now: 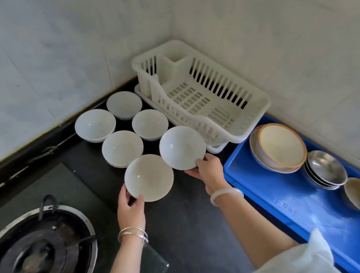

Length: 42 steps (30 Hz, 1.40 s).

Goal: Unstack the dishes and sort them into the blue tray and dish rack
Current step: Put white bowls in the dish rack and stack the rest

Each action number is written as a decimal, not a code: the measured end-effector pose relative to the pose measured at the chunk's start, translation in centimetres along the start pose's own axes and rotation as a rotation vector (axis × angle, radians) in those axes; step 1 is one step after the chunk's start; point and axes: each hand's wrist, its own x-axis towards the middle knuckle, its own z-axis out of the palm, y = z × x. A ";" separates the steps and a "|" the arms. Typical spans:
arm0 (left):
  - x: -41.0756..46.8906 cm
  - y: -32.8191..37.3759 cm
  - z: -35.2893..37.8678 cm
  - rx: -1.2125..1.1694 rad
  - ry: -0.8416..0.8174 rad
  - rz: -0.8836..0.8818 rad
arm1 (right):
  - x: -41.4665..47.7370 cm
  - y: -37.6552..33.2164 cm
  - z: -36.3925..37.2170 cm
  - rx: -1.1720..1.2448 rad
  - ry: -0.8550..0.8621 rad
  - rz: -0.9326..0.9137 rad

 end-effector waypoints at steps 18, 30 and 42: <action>1.3 0.7 -0.6 -0.250 -0.042 -0.153 | -4.0 -0.2 3.9 -0.532 -0.024 -0.039; 2.8 1.1 -0.5 -0.144 -0.066 -0.139 | -2.0 0.4 3.8 -0.634 -0.083 -0.017; 2.2 2.8 0.0 -0.135 0.001 -0.149 | -1.4 1.1 2.7 -0.257 -0.282 0.107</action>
